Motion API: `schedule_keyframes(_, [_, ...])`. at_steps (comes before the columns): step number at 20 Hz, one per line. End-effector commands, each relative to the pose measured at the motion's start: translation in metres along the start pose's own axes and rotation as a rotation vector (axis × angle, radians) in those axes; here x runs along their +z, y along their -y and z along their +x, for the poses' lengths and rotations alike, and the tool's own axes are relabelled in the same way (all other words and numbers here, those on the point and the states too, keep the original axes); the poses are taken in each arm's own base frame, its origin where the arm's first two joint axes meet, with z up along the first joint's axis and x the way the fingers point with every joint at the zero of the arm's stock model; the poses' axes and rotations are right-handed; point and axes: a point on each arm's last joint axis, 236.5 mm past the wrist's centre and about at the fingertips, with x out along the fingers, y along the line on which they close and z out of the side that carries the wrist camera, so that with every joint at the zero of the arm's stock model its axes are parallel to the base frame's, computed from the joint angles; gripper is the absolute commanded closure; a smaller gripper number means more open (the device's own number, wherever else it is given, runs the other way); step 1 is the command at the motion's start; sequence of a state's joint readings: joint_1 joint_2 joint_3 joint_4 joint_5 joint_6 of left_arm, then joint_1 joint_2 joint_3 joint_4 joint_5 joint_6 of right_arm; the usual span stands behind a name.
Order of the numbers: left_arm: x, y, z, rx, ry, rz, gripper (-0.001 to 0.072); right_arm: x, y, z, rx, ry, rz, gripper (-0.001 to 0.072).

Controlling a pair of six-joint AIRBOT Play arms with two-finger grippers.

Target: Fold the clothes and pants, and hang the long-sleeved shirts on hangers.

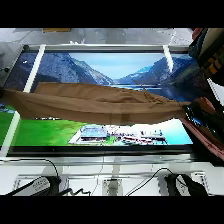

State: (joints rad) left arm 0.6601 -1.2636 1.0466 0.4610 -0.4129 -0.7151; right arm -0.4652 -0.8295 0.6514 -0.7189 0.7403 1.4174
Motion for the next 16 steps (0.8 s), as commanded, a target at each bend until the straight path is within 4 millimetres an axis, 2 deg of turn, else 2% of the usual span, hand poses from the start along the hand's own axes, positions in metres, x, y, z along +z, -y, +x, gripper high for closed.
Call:
schedule_keyframes(1, [0.014, 0.0, 0.024, 0.074, 0.079, -0.101, 0.07, 0.029, -0.016, 0.048, -0.012, 0.053, 0.002, 0.0686])
schedule_keyframes(4, [0.013, 0.006, 0.048, 0.047, 0.055, -0.116, 0.0701, 0.057, -0.024, 0.085, -0.016, 0.058, 0.029, 0.0686])
schedule_keyframes(7, [0.008, 0.029, 0.076, -0.003, 0.017, -0.053, 0.0702, 0.071, -0.025, 0.119, -0.021, 0.029, 0.038, 0.0686])
schedule_keyframes(11, [-0.007, 0.061, 0.109, -0.04, -0.022, 0.108, 0.0702, 0.09, -0.028, 0.152, -0.016, 0.04, 0.044, 0.0686])
schedule_keyframes(14, [-0.011, 0.069, 0.13, -0.032, 0.005, 0.114, 0.0702, 0.103, -0.028, 0.172, -0.017, 0.087, 0.046, 0.0685])
schedule_keyframes(16, [-0.015, 0.071, 0.141, -0.01, 0.034, 0.087, 0.0701, 0.11, -0.019, 0.183, -0.031, 0.13, 0.062, 0.0685])
